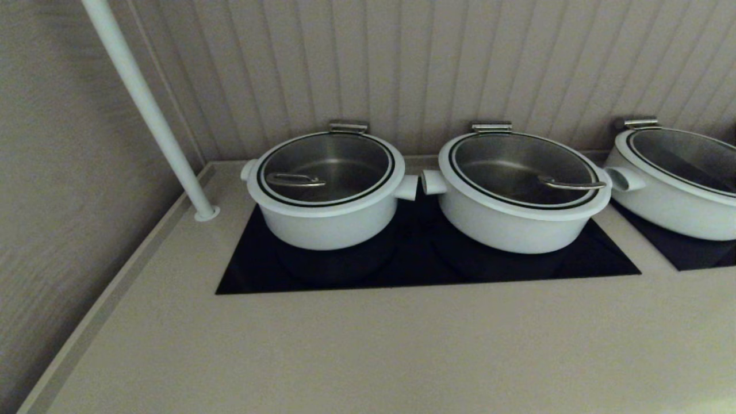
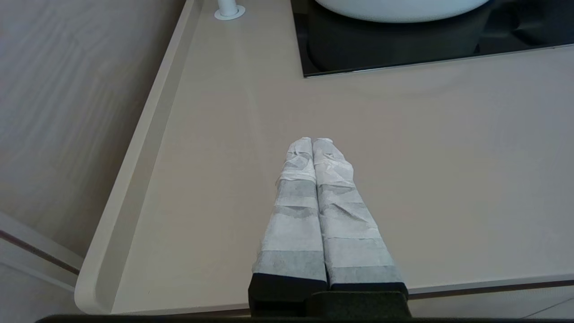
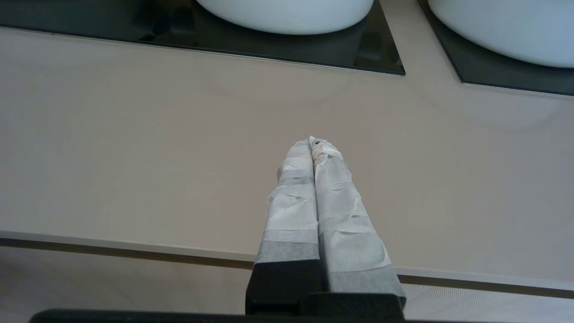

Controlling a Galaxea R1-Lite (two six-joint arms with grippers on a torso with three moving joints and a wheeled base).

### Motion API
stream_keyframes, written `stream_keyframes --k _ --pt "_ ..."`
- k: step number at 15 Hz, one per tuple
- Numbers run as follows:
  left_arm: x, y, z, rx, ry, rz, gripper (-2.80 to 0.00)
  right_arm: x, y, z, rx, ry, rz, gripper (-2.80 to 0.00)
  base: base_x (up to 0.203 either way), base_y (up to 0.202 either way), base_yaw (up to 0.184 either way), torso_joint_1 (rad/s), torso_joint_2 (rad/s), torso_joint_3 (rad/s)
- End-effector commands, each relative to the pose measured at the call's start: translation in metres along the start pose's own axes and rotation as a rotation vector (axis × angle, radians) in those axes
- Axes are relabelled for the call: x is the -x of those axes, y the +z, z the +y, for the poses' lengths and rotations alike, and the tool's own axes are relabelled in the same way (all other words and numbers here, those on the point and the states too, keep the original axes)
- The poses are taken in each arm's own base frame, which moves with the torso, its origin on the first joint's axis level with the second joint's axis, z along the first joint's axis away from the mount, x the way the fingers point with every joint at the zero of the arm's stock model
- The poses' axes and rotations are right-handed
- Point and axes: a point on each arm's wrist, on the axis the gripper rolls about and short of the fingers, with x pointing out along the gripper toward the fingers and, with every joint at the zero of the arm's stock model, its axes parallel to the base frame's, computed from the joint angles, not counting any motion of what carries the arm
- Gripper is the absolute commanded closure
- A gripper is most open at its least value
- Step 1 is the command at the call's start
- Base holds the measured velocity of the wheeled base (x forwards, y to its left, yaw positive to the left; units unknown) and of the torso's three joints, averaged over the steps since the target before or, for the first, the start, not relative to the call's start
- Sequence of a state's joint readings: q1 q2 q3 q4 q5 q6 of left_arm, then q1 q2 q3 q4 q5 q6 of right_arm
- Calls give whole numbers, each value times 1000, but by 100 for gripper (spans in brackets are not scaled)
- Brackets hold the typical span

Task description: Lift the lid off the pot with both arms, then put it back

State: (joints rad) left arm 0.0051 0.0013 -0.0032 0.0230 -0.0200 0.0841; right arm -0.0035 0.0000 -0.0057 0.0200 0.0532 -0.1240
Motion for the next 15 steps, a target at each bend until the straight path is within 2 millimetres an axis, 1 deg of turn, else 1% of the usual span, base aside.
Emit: stream_keyframes --k 1,3,15 --pt "0 0 0 -8 0 -1 0 0 0 0 -5 -3 -9 0 0 0 0 0 0 0" --pt "0 0 0 -28 3 -1 0 0 0 0 -8 -4 -12 0 0 0 0 0 0 0" --pt "0 0 0 -16 3 -1 0 0 0 0 -7 -5 -12 0 0 0 0 0 0 0"
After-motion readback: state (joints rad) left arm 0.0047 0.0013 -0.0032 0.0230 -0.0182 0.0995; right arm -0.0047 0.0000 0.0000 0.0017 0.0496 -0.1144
